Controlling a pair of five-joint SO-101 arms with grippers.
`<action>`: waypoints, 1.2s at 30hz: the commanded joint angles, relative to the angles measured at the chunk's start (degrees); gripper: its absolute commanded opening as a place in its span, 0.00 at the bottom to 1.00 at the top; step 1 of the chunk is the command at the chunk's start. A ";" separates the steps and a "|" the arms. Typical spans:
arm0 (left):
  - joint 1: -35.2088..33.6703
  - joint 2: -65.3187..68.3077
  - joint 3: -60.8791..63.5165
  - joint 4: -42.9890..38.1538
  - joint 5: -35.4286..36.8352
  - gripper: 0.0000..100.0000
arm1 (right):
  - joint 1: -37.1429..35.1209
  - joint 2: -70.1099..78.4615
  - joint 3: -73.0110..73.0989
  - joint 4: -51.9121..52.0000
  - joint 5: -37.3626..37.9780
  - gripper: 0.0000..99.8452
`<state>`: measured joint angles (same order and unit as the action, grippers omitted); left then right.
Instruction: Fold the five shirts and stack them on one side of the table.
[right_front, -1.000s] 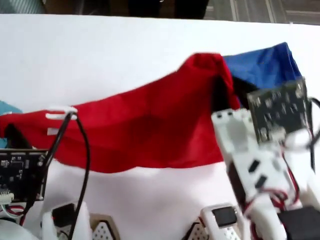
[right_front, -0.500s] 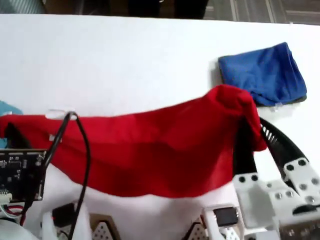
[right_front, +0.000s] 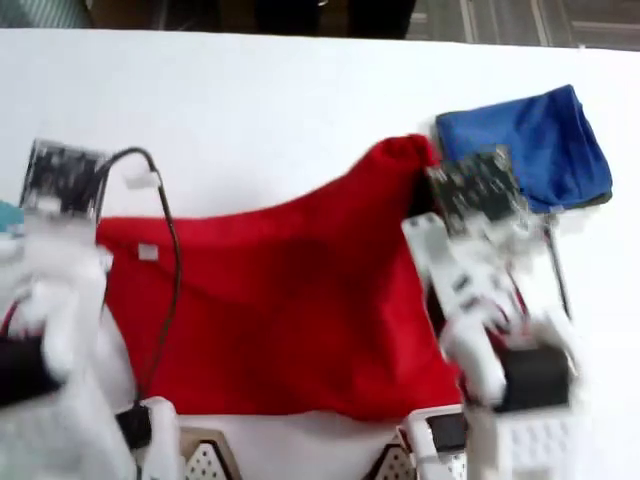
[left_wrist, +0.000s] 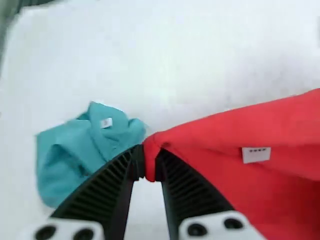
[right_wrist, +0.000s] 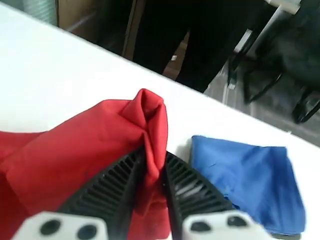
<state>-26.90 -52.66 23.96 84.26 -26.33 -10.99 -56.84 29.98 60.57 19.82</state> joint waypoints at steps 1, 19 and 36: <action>0.70 8.26 0.57 -8.88 0.35 0.03 | 0.84 6.64 1.58 -10.15 0.44 0.02; 7.82 71.03 -59.56 -2.37 0.26 0.03 | 1.10 62.99 -42.20 -15.34 0.09 0.02; 10.55 106.29 -95.69 14.59 0.35 0.03 | 2.07 85.05 -57.93 -5.67 0.00 0.02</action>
<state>-17.32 52.57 -66.77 97.10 -26.15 -9.23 27.38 -25.14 54.59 19.74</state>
